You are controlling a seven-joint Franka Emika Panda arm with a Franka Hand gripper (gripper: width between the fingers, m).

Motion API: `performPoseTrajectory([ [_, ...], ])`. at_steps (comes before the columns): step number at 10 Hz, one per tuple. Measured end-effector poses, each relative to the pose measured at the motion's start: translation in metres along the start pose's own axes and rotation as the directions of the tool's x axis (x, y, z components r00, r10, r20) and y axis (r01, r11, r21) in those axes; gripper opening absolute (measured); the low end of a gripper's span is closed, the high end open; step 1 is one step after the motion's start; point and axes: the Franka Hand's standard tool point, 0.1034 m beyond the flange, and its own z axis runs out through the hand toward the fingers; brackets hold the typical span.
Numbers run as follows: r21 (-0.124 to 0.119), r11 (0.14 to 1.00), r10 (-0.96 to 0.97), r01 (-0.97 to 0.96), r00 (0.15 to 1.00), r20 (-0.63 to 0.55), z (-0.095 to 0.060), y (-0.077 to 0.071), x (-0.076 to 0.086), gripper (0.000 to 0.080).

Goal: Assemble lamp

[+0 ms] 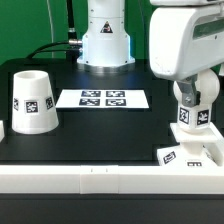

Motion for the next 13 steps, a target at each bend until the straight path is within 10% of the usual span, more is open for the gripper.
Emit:
performPoseTrajectory([
  [5, -0.014, 0.93, -0.367, 0.367, 0.93, 0.028, 0.001, 0.003, -0.003, 0.0698],
  [8, -0.028, 0.768, -0.637, 0.64, 0.767, 0.082, 0.0, 0.008, -0.004, 0.0698],
  [13, 0.014, 0.448, -0.886, 0.894, 0.442, 0.143, -0.001, 0.014, -0.009, 0.0698],
])
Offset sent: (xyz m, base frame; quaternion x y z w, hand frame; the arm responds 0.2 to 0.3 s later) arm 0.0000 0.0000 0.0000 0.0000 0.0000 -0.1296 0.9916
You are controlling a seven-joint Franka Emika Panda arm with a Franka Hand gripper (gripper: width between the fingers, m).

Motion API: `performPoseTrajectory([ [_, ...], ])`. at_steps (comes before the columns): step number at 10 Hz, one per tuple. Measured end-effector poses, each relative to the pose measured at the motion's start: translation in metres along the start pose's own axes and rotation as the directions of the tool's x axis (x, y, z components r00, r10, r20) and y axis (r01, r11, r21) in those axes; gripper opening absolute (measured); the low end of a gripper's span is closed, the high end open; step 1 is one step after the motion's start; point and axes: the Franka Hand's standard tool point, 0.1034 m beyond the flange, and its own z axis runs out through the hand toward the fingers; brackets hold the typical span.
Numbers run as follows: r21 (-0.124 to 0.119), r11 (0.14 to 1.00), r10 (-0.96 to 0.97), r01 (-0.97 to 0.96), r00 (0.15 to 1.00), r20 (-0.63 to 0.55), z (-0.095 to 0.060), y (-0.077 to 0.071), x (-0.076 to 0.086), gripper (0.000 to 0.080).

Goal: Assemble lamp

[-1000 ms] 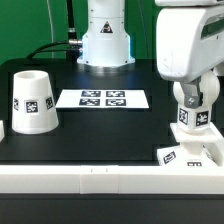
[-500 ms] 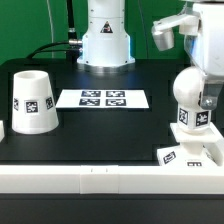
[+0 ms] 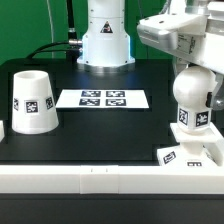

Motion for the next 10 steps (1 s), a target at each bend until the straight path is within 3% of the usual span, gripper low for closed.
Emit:
performPoseTrajectory([
  [1, 0.001, 1.0, -0.004, 0.004, 1.0, 0.0, 0.0004, -0.0003, -0.001, 0.0698],
  [2, 0.001, 1.0, -0.002, 0.002, 1.0, 0.0, 0.0005, -0.0006, -0.0019, 0.0571],
  [7, 0.007, 0.998, 0.059, -0.059, 0.998, -0.002, 0.001, -0.0019, -0.003, 0.0575],
  [10, 0.03, 0.932, 0.361, -0.361, 0.933, 0.004, 0.0015, -0.0054, -0.0029, 0.0576],
])
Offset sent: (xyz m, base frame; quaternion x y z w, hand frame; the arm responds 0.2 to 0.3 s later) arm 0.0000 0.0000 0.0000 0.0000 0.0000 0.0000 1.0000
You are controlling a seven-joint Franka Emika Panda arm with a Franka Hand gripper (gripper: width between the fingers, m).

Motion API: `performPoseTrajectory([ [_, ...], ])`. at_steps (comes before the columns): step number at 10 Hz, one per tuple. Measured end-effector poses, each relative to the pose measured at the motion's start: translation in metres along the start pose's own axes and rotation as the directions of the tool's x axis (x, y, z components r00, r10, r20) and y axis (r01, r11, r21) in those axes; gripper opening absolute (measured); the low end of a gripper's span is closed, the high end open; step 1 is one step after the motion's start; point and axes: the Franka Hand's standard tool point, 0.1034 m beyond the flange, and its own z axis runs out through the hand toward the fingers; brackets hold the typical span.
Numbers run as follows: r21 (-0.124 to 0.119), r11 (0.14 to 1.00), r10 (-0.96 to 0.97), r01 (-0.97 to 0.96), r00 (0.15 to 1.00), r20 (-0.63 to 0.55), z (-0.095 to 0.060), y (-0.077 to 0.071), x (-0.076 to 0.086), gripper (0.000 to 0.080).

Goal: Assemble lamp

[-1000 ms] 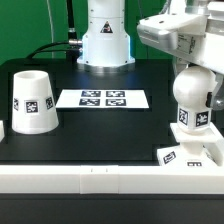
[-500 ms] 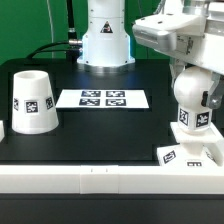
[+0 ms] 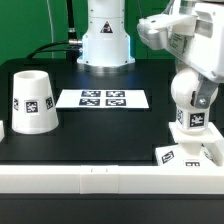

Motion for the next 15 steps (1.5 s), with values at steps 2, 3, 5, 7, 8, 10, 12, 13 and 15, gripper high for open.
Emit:
performPoseTrajectory([
  [2, 0.013, 0.977, 0.212, -0.212, 0.977, 0.008, 0.0002, -0.0024, 0.0039, 0.0577],
  [3, 0.016, 0.952, 0.305, -0.305, 0.952, 0.01, 0.0007, -0.0029, 0.0038, 0.0577],
  [5, 0.016, 0.897, 0.441, -0.441, 0.898, 0.014, 0.001, -0.0036, 0.0038, 0.0577],
  [7, 0.015, 0.852, 0.523, -0.524, 0.852, 0.016, 0.0011, -0.0041, 0.0045, 0.0577],
  [8, 0.016, 0.806, 0.592, -0.592, 0.806, 0.016, 0.0013, -0.0044, 0.0052, 0.0577],
  [10, 0.018, 0.705, 0.709, -0.709, 0.705, 0.015, 0.0015, -0.0051, 0.0062, 0.0577],
  [12, 0.022, 0.541, 0.84, -0.84, 0.542, 0.012, 0.0015, -0.0054, 0.0071, 0.0577],
  [13, 0.032, 0.43, 0.902, -0.902, 0.431, 0.003, 0.0015, -0.004, 0.007, 0.0577],
  [15, 0.063, 0.232, 0.973, -0.971, 0.232, -0.001, 0.0013, -0.0022, 0.0049, 0.0577],
])
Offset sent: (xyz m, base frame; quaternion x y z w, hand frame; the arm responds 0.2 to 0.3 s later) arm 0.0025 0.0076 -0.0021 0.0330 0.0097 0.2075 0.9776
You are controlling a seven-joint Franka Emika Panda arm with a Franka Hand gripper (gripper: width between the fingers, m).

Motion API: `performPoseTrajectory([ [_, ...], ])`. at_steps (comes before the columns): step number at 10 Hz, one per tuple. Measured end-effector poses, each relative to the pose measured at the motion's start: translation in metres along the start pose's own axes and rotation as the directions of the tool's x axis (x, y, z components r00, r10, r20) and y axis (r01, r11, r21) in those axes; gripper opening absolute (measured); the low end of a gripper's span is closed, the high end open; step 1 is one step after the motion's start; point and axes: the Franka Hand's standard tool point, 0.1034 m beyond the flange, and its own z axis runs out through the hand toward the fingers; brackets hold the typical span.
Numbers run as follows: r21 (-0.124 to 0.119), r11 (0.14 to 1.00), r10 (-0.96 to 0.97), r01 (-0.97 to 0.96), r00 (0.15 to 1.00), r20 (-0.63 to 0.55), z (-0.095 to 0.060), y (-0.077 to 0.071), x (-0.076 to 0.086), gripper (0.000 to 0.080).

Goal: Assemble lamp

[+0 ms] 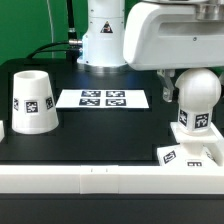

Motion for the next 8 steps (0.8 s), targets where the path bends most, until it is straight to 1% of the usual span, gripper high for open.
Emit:
performPoseTrajectory([
  [2, 0.021, 0.988, 0.155, -0.155, 0.988, -0.001, -0.0005, 0.0022, 0.0007, 0.0577],
  [4, 0.021, 0.971, 0.239, -0.239, 0.971, 0.001, -0.0006, 0.0026, 0.0007, 0.0577],
  [8, 0.022, 0.866, 0.499, -0.499, 0.867, 0.009, -0.0005, 0.0031, 0.0001, 0.0577],
])
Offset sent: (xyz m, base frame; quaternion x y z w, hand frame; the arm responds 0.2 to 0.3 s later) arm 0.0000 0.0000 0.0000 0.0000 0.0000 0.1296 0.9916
